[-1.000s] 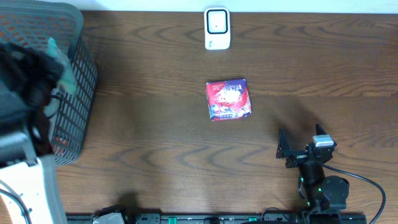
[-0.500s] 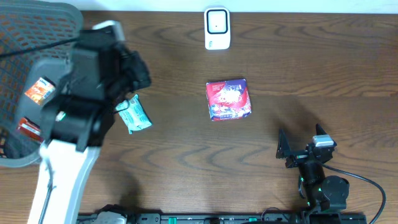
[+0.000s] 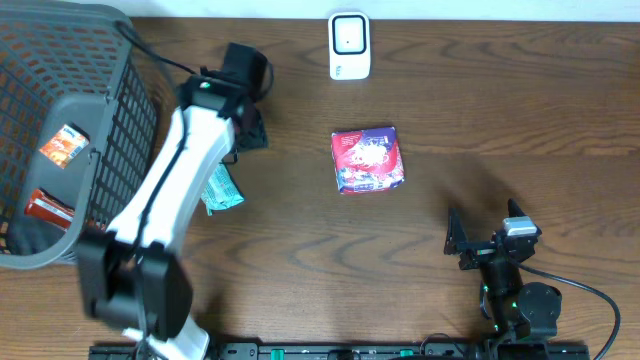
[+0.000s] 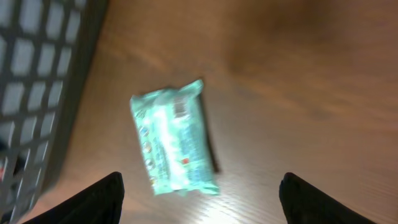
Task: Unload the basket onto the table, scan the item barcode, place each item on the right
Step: 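Grasp the mint-green pack with the left gripper and lift it out, then move the green pack's barcode toward the scanner with the left gripper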
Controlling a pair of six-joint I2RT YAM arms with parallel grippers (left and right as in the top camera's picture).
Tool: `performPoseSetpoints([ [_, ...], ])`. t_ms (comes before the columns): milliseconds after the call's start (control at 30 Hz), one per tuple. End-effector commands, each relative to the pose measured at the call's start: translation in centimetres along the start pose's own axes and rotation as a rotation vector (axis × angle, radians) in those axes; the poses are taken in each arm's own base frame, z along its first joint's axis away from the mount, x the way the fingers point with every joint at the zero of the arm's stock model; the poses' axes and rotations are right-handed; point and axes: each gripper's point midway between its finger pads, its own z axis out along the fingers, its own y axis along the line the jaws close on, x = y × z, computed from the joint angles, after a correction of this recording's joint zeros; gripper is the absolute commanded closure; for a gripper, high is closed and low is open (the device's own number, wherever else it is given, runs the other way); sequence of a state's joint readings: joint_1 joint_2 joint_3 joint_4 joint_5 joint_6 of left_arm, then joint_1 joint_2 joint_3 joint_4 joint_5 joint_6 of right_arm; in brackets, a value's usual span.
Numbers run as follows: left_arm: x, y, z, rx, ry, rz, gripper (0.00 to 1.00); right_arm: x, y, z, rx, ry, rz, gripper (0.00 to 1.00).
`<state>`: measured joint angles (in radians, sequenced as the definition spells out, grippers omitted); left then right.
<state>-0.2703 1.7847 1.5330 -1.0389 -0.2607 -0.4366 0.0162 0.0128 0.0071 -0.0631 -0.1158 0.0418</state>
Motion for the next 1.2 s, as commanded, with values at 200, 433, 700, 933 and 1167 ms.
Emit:
performPoseSetpoints([
  [200, 3.4, 1.6, 7.4, -0.271, 0.189, -0.073, 0.19, 0.1, 0.2, 0.0, -0.010, 0.001, 0.009, 0.01],
  [433, 5.0, 1.5, 10.3, -0.327, 0.261, -0.069, 0.19, 0.1, 0.2, 0.0, -0.010, 0.001, 0.009, 0.01],
  [700, 5.5, 2.5, 12.2, -0.345, 0.297, -0.095, 0.20, 0.1, 0.2, 0.0, -0.010, 0.001, 0.009, 0.01],
  [933, 7.3, 2.4, 13.5, -0.238, 0.415, -0.151, 0.62, 0.1, 0.2, 0.0, -0.010, 0.001, 0.009, 0.01],
  [1167, 7.0, 1.5, 12.5, -0.181, 0.414, -0.100, 0.93, 0.1, 0.2, 0.0, -0.010, 0.001, 0.009, 0.01],
])
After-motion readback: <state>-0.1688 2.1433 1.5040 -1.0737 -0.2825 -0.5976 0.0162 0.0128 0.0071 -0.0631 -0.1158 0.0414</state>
